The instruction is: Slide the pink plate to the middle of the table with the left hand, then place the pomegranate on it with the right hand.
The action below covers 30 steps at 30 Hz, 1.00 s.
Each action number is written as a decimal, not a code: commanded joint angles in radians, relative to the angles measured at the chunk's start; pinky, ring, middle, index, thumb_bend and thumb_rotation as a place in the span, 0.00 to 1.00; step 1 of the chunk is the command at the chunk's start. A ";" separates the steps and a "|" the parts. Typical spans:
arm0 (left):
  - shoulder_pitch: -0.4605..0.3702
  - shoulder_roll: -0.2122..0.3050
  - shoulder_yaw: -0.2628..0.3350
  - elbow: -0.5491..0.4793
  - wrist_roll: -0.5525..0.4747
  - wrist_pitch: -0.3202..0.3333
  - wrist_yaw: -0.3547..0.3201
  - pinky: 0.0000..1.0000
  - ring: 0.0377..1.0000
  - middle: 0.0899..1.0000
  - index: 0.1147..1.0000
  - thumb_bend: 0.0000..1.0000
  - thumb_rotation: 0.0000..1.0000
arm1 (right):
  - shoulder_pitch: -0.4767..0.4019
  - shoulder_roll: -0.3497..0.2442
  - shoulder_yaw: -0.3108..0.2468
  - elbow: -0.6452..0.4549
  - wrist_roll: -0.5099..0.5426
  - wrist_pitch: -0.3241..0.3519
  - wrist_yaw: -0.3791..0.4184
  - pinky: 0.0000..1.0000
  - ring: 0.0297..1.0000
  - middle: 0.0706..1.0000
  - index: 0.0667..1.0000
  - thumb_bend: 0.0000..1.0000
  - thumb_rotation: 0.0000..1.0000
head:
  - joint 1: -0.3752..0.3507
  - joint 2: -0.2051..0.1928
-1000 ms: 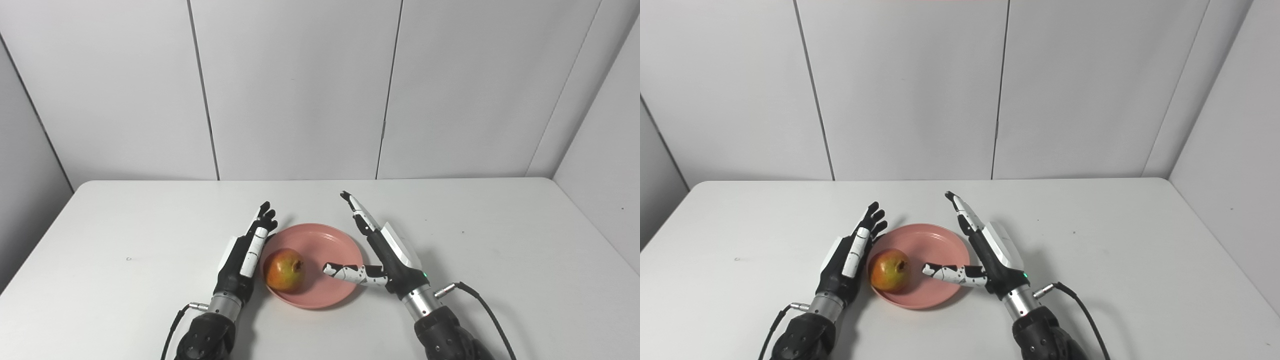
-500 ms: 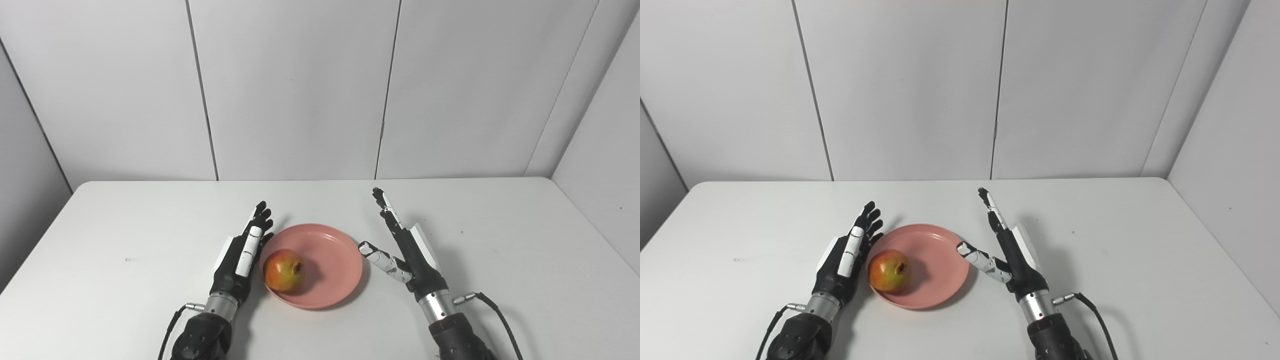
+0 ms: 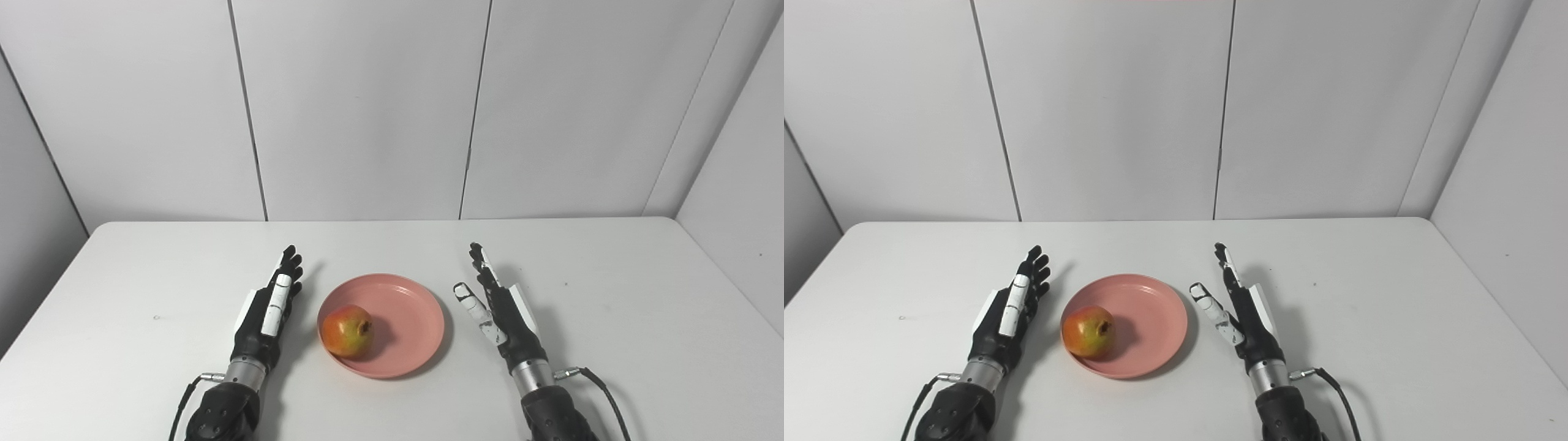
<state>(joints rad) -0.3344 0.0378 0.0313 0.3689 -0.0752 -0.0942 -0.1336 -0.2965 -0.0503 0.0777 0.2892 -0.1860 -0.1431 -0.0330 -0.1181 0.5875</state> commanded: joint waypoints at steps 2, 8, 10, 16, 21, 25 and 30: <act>-0.017 0.016 0.019 0.004 -0.038 -0.031 -0.014 1.00 1.00 1.00 1.00 0.65 1.00 | -0.032 0.027 -0.031 -0.038 0.088 0.045 0.025 1.00 1.00 1.00 1.00 0.60 1.00 | -0.002 0.001; -0.020 0.021 0.020 0.012 -0.053 -0.034 -0.021 1.00 1.00 1.00 1.00 0.66 1.00 | -0.039 0.061 -0.076 -0.030 0.189 0.090 0.035 1.00 1.00 1.00 1.00 0.57 1.00 | -0.003 0.002; -0.021 0.022 0.020 0.017 -0.053 -0.037 -0.022 1.00 1.00 1.00 1.00 0.66 1.00 | -0.038 0.069 -0.083 -0.035 0.206 0.110 0.034 1.00 1.00 1.00 1.00 0.58 1.00 | -0.003 -0.001; -0.022 0.019 0.022 0.015 -0.055 -0.030 -0.023 1.00 1.00 1.00 1.00 0.65 1.00 | -0.037 0.072 -0.087 -0.036 0.230 0.132 0.033 1.00 1.00 1.00 1.00 0.58 0.99 | -0.005 0.002; -0.020 0.019 0.019 0.019 -0.043 -0.035 -0.018 1.00 1.00 1.00 1.00 0.65 1.00 | -0.037 0.069 -0.088 -0.031 0.242 0.132 0.035 1.00 1.00 1.00 1.00 0.60 0.97 | 0.000 -0.001; -0.018 0.017 0.020 0.014 -0.050 -0.033 -0.022 1.00 1.00 1.00 1.00 0.65 1.00 | -0.038 0.070 -0.092 -0.028 0.240 0.131 0.024 1.00 1.00 1.00 1.00 0.58 0.95 | 0.000 0.002; -0.018 0.019 0.012 0.012 -0.036 -0.031 -0.020 1.00 1.00 1.00 1.00 0.65 1.00 | -0.042 0.067 -0.095 -0.026 0.237 0.137 0.022 1.00 1.00 1.00 1.00 0.59 0.94 | 0.000 0.000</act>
<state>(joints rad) -0.3386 0.0533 0.0504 0.3797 -0.1153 -0.0976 -0.1522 -0.2990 0.0189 -0.0103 0.2773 0.0499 -0.0182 -0.0082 -0.1197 0.5875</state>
